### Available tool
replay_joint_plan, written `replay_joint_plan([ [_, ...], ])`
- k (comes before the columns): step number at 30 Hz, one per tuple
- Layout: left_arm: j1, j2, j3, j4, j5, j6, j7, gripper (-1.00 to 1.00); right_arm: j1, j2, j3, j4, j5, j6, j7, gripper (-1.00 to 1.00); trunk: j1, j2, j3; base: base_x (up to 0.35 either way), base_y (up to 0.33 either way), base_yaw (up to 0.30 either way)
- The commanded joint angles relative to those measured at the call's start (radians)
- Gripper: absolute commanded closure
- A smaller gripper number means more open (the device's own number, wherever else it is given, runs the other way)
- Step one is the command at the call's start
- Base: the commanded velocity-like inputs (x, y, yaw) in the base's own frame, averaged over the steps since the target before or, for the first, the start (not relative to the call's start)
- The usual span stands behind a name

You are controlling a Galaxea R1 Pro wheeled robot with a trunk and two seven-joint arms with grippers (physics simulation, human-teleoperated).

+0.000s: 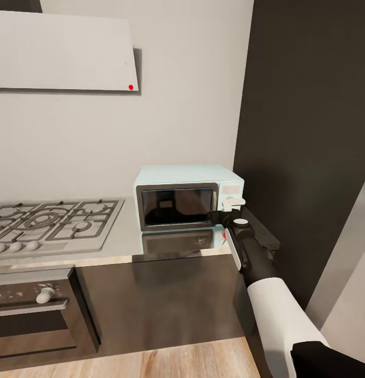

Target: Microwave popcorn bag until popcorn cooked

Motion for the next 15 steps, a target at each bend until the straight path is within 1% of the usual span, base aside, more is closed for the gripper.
replay_joint_plan([
  [1,0.000,0.000,0.000,0.000,0.007,-0.002,0.001,-1.00,-0.001,0.000,0.000,0.000,0.007,0.006,0.000,-1.00,0.000,-0.001,-0.001,0.000,0.000,0.000],
  [5,0.000,0.000,0.001,-0.001,0.008,-0.002,0.001,-1.00,-0.001,0.000,0.000,0.001,0.007,0.006,0.000,-1.00,0.000,-0.001,-0.001,0.000,0.015,0.000],
  [9,0.000,0.000,0.003,-0.002,0.008,-0.002,0.002,-1.00,-0.001,0.000,0.000,0.001,0.007,0.006,0.001,-1.00,0.000,-0.001,-0.001,0.000,0.128,0.000],
  [15,0.000,0.000,0.003,-0.002,0.008,-0.002,0.002,-1.00,-0.001,0.000,0.000,0.001,0.007,0.007,0.001,-1.00,0.000,-0.001,-0.001,0.000,0.013,0.000],
])
